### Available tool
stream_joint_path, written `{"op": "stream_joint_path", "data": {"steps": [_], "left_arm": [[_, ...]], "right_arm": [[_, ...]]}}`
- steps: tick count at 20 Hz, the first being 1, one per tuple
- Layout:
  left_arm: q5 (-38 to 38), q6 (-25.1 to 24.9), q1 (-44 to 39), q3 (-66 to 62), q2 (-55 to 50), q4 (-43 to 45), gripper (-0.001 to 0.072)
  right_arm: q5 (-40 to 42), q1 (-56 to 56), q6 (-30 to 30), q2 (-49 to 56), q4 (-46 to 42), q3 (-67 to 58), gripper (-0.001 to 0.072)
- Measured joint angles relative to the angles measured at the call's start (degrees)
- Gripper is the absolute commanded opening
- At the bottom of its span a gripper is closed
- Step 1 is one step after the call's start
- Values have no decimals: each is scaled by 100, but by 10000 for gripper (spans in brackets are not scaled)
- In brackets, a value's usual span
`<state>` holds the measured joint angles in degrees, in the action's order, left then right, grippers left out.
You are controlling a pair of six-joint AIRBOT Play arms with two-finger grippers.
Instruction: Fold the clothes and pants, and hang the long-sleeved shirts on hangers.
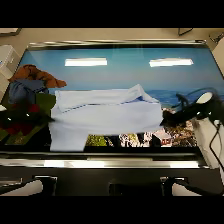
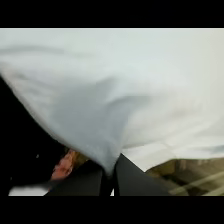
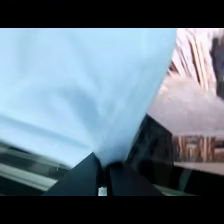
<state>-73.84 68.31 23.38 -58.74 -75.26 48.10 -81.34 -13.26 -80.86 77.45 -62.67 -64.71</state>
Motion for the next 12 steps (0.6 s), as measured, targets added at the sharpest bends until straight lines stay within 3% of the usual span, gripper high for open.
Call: {"op": "stream_joint_path", "data": {"steps": [3,7,12], "left_arm": [[330,-289,-2,-1626,876,-457,29],[916,-450,0,-3748,2046,-730,28],[1519,13,4,-4636,3314,-774,28]], "right_arm": [[372,20,293,-909,-157,-1663,37],[1270,20,407,-2216,-1023,-3578,38],[1626,17,212,-3547,-1513,-4282,38]]}}
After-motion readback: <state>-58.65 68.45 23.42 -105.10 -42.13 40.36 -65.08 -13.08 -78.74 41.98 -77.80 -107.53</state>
